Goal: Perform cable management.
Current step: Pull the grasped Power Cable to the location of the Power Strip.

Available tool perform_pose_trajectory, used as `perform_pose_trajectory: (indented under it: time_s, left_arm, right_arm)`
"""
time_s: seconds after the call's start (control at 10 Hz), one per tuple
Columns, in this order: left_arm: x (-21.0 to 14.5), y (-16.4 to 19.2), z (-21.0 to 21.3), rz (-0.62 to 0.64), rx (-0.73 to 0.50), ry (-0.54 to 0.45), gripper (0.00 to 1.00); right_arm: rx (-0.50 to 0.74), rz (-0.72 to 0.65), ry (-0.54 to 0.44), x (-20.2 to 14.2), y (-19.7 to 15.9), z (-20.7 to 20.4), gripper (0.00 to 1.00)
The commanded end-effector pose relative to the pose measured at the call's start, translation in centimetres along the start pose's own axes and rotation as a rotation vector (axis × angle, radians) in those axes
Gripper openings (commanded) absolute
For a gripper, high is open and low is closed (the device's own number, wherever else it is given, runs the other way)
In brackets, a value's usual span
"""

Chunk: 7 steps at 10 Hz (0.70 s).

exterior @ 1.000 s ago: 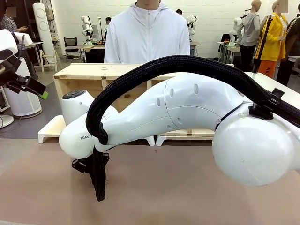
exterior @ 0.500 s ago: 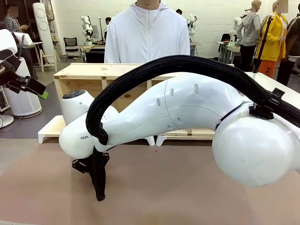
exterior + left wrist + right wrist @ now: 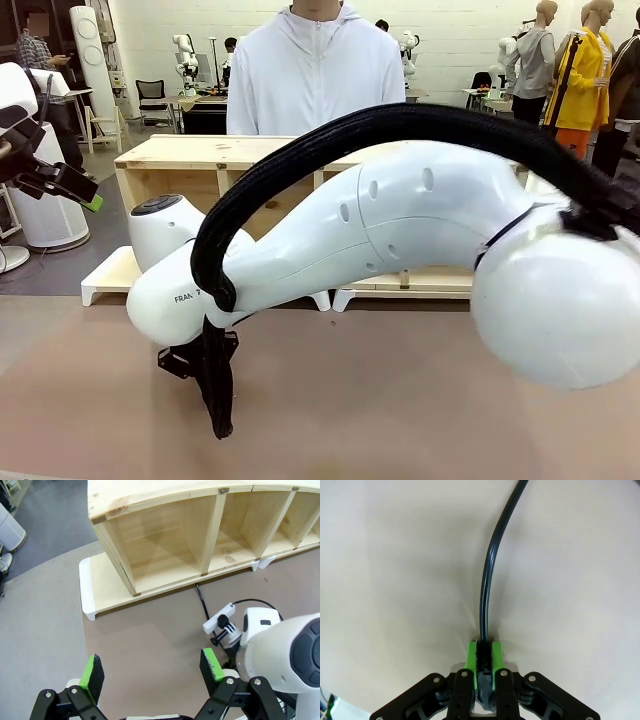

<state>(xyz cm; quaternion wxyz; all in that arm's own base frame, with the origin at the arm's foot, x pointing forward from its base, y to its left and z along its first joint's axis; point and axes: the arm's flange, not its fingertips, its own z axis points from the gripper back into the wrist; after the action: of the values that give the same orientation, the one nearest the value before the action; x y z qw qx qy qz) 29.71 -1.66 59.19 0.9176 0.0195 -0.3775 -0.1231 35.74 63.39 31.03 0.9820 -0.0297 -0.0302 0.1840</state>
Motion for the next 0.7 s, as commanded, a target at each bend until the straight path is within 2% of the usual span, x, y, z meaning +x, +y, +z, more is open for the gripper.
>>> perform_pose_trajectory:
  time_s: [0.0, 0.2, 0.6]
  left_arm:
    - [0.2, 0.1, -0.1, 0.003, 0.003, -0.011, 1.00]
    - [0.2, 0.1, -0.1, 0.003, 0.003, -0.011, 1.00]
    - [0.2, 0.1, -0.1, 0.003, 0.003, -0.011, 1.00]
  right_arm:
    - [-0.028, 0.015, -0.013, -3.5, -1.8, 0.9, 0.14]
    - [-0.046, -0.017, -0.033, -5.2, -3.6, 1.3, 0.14]
    - [-0.020, -0.161, -0.049, -9.4, -9.9, 2.0, 0.14]
